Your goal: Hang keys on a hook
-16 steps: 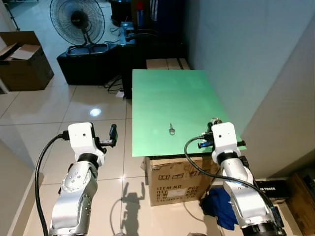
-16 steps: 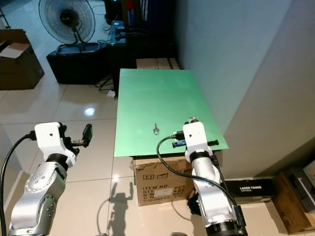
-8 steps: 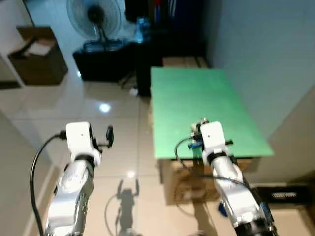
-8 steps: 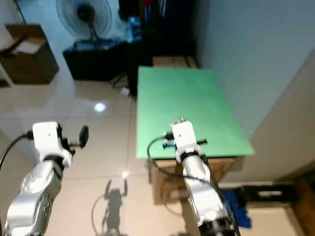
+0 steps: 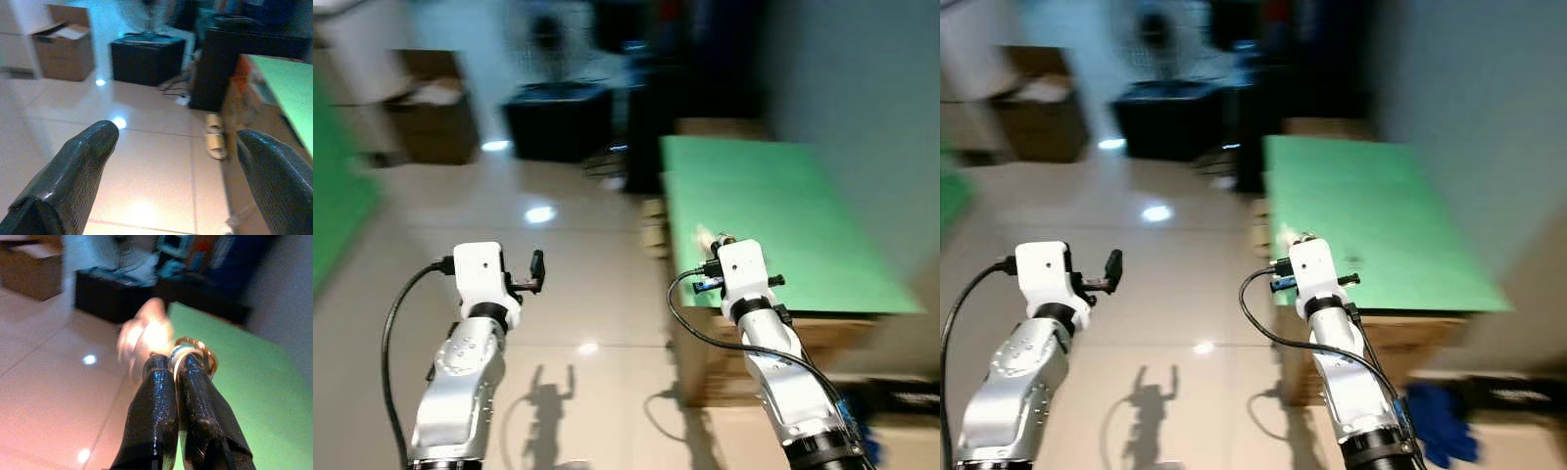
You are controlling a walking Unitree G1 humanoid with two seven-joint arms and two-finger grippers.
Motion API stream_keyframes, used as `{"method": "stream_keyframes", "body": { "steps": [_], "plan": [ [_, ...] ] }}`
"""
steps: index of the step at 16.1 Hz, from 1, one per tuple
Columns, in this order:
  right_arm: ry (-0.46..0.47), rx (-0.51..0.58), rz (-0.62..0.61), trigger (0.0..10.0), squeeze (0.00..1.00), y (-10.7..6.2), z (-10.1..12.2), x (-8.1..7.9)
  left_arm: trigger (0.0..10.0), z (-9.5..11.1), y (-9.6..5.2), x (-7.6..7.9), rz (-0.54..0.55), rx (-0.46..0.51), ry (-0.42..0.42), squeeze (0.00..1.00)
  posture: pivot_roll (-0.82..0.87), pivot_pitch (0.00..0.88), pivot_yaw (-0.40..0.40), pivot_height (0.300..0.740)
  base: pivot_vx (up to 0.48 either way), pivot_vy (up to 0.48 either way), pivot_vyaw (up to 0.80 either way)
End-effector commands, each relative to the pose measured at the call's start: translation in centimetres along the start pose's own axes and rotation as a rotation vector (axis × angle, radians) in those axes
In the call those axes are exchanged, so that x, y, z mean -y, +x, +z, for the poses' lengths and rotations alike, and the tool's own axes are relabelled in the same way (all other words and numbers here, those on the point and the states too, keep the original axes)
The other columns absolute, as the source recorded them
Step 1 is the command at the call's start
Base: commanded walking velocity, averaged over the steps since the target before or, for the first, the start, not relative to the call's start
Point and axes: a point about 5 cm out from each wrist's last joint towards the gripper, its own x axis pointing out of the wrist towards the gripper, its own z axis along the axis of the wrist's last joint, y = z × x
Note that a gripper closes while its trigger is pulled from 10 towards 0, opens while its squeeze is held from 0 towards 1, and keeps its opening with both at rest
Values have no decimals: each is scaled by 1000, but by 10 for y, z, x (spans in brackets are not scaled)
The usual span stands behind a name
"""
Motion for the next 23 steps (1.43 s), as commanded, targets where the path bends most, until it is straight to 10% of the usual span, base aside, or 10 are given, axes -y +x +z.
{"method": "stream_keyframes", "body": {
  "steps": [1,15,19,23],
  "plan": [
    [-21,-10,1,0,47,1,-2,3,10000,-4,1,4,-4,-18,18,0,-76,0,16,740,0,0,800],
    [-44,-41,74,0,212,11,-11,-9,10000,-8,5,6,29,-23,78,0,-53,0,1,740,0,0,800],
    [-54,-45,93,0,0,13,-12,-9,10000,-11,4,6,39,-28,78,0,-53,0,1,740,0,0,800],
    [-58,-38,119,0,0,12,-13,-12,10000,-13,1,5,48,-35,77,0,-40,0,-19,740,0,0,795]
  ]
}}
